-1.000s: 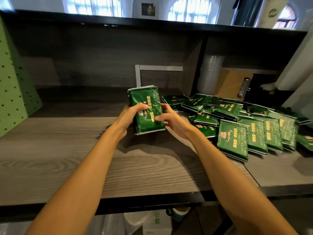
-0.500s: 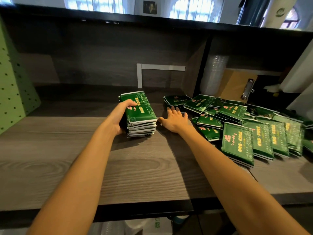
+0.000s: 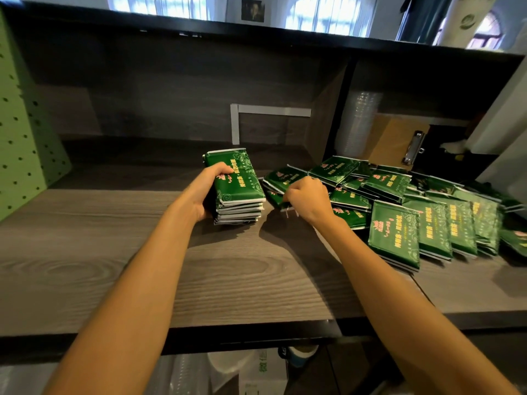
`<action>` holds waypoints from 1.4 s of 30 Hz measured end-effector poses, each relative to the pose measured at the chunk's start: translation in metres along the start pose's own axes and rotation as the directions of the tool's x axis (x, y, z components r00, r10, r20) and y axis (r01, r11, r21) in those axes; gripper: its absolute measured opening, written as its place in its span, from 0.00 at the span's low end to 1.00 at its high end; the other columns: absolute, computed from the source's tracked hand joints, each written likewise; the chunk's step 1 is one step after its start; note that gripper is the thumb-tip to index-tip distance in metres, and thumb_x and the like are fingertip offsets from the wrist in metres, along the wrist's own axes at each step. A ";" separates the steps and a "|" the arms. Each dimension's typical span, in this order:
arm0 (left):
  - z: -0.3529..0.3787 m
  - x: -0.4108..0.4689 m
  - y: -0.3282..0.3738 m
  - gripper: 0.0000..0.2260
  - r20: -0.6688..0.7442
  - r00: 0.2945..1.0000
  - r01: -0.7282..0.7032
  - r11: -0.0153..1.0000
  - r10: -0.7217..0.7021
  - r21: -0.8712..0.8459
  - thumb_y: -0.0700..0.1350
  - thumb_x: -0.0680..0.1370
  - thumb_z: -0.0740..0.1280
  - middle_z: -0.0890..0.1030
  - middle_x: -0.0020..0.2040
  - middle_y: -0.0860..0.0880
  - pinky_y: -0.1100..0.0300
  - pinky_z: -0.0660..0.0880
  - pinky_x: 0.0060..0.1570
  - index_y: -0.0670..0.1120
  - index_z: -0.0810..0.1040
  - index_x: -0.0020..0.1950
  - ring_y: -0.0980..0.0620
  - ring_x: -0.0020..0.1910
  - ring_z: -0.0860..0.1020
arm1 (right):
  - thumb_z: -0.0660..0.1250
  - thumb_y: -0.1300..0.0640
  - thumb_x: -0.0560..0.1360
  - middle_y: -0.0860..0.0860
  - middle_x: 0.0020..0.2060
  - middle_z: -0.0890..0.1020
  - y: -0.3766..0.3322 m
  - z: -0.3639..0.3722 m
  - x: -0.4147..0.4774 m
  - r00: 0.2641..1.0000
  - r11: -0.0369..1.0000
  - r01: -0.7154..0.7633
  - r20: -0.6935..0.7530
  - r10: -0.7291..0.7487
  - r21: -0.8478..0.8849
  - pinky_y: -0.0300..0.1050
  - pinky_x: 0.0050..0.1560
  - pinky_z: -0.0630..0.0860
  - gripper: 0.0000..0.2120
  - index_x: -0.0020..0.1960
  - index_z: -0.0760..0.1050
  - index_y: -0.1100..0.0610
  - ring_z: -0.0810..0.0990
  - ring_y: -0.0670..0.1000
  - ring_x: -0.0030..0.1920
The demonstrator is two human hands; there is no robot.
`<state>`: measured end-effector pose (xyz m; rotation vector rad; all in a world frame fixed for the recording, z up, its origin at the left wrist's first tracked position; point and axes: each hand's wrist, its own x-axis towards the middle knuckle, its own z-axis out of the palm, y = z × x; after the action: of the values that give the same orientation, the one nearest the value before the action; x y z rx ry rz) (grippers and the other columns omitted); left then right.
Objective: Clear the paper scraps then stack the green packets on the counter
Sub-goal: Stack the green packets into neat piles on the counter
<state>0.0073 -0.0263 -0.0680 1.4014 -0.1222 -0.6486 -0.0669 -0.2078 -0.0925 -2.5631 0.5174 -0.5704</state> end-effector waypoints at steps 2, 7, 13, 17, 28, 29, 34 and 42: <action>-0.001 -0.002 0.000 0.11 -0.002 1.000 -0.011 1.000 0.011 -0.003 0.48 0.74 0.65 0.83 0.44 0.45 0.55 0.76 0.41 0.44 0.77 0.53 0.48 0.42 0.81 | 0.59 0.61 0.66 0.67 0.34 0.81 0.001 0.001 -0.002 0.994 0.996 0.000 -0.105 0.009 0.086 0.54 0.40 0.78 0.14 0.37 0.78 0.71 0.78 0.67 0.40; -0.004 -0.003 0.001 0.11 -0.014 1.000 -0.027 1.000 0.026 -0.005 0.47 0.74 0.65 0.83 0.42 0.46 0.56 0.76 0.39 0.44 0.77 0.53 0.48 0.41 0.81 | 0.64 0.51 0.76 0.58 0.63 0.73 -0.001 0.012 0.003 0.997 0.989 0.067 -0.017 -0.070 -0.130 0.49 0.63 0.67 0.23 0.67 0.69 0.60 0.68 0.58 0.66; -0.004 -0.004 0.003 0.08 -0.023 0.999 -0.025 1.000 0.025 0.013 0.47 0.75 0.65 0.83 0.37 0.47 0.58 0.75 0.37 0.44 0.77 0.49 0.49 0.39 0.81 | 0.63 0.45 0.76 0.56 0.67 0.73 -0.002 0.024 0.007 0.990 0.957 0.100 0.126 -0.068 -0.273 0.56 0.72 0.54 0.29 0.72 0.62 0.57 0.69 0.57 0.68; -0.004 -0.004 0.003 0.08 -0.030 0.999 -0.022 1.000 0.023 0.017 0.48 0.75 0.65 0.82 0.42 0.46 0.57 0.75 0.38 0.45 0.77 0.49 0.49 0.39 0.80 | 0.62 0.49 0.77 0.55 0.57 0.81 -0.004 0.020 0.001 0.981 0.947 0.190 0.005 -0.196 -0.258 0.51 0.67 0.62 0.21 0.68 0.71 0.54 0.76 0.57 0.60; -0.002 -0.004 0.001 0.10 -0.070 0.995 -0.067 0.998 0.068 0.012 0.48 0.74 0.65 0.82 0.43 0.46 0.57 0.76 0.39 0.45 0.77 0.52 0.50 0.40 0.81 | 0.57 0.62 0.80 0.56 0.54 0.80 -0.012 0.011 -0.007 0.914 0.877 0.343 -0.336 -0.228 0.337 0.43 0.52 0.73 0.15 0.66 0.72 0.64 0.78 0.53 0.53; -0.001 -0.003 0.001 0.09 -0.068 0.995 -0.072 0.997 0.073 0.020 0.48 0.74 0.65 0.83 0.42 0.47 0.57 0.76 0.39 0.45 0.78 0.51 0.50 0.40 0.81 | 0.58 0.64 0.80 0.58 0.58 0.79 -0.015 0.014 -0.009 0.875 0.854 0.431 -0.364 -0.318 0.291 0.45 0.57 0.75 0.15 0.65 0.72 0.64 0.78 0.54 0.57; -0.001 0.000 -0.001 0.07 -0.056 0.993 -0.101 0.995 0.102 0.025 0.49 0.75 0.65 0.83 0.33 0.49 0.59 0.76 0.37 0.46 0.79 0.44 0.50 0.36 0.80 | 0.58 0.58 0.78 0.64 0.67 0.71 -0.026 0.027 -0.015 0.773 0.780 0.609 -0.323 -0.545 0.143 0.52 0.59 0.75 0.18 0.66 0.73 0.60 0.77 0.62 0.61; -0.001 0.005 -0.006 0.16 -0.009 0.987 -0.162 0.987 0.162 0.003 0.56 0.79 0.57 0.83 0.41 0.47 0.58 0.76 0.39 0.49 0.80 0.47 0.51 0.38 0.81 | 0.59 0.49 0.76 0.58 0.70 0.68 -0.029 0.031 -0.024 0.780 0.743 0.624 -0.147 -0.608 0.240 0.49 0.72 0.58 0.23 0.67 0.72 0.58 0.58 0.52 0.74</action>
<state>0.0096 -0.0282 -0.0747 1.3803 -0.2274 -0.5071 -0.0651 -0.1626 -0.1103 -2.4071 -0.4150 -0.8716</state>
